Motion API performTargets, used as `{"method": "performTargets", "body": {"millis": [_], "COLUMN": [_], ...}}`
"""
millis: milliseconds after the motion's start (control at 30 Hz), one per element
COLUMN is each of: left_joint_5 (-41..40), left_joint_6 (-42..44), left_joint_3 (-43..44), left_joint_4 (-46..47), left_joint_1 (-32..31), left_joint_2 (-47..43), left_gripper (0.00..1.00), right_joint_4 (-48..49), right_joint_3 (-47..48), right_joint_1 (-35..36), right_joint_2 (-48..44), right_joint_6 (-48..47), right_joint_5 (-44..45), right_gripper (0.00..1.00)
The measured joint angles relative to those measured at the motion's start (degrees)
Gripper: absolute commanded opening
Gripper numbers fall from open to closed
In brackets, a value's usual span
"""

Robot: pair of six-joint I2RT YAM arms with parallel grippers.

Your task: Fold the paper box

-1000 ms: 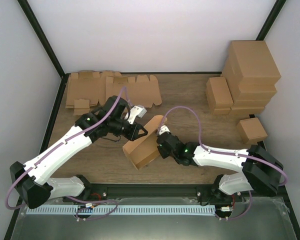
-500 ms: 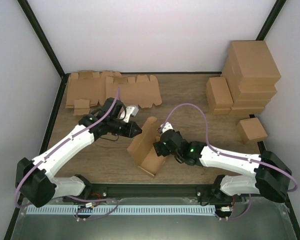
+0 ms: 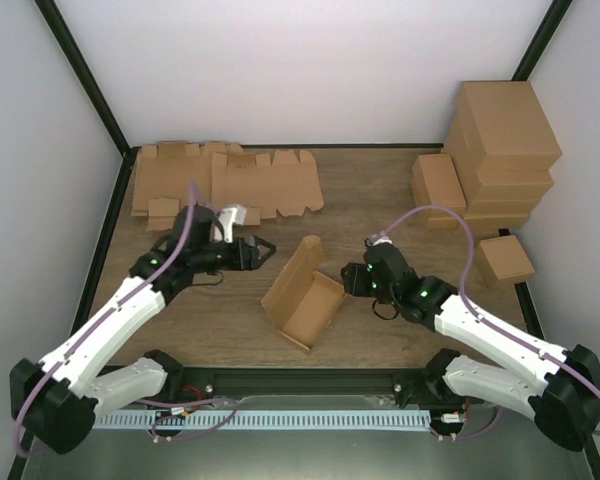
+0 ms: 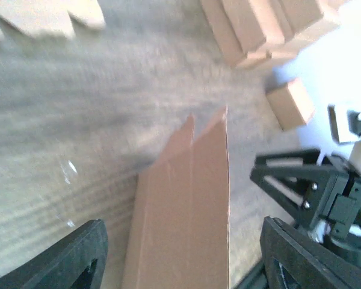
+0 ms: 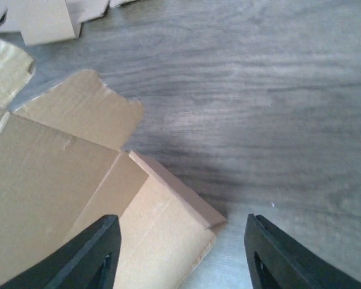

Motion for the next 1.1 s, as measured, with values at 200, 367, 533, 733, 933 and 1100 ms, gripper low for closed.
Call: {"method": "performTargets", "body": {"millis": [200,367,533,733,933,1100], "left_joint_5": [-7.32,-7.76,-8.33,-8.35,-11.28,-13.75], "left_joint_6": [-0.11,1.62,2.93,3.98,4.24,4.2], "left_joint_3": [0.85,-2.91,-4.83,-3.48,1.68,4.35], "left_joint_4": [-0.04,2.29,5.07,10.25,11.69,12.63], "left_joint_1": [5.22,5.33,1.88,-3.04,-9.07,-11.69], "left_joint_2": [-2.36,5.79,14.64,24.79,32.54,36.57], "left_gripper": [0.04,0.04,0.04,0.04,0.04,0.04], "right_joint_4": [-10.01,-14.78,-11.54,-7.26,-4.22,-1.79], "right_joint_3": [0.2,-0.02,-3.48,-4.87,-4.85,-4.35], "right_joint_1": [-0.37,-0.39,-0.39,-0.39,-0.39,-0.39], "right_joint_2": [0.66,6.78,10.36,13.77,16.96,18.49], "right_joint_6": [10.97,17.09,20.37,22.86,24.9,25.66], "right_joint_5": [0.96,-1.64,-6.05,-8.68,-9.31,-10.01], "right_gripper": [0.01,0.01,0.01,0.01,0.01,0.01]}}
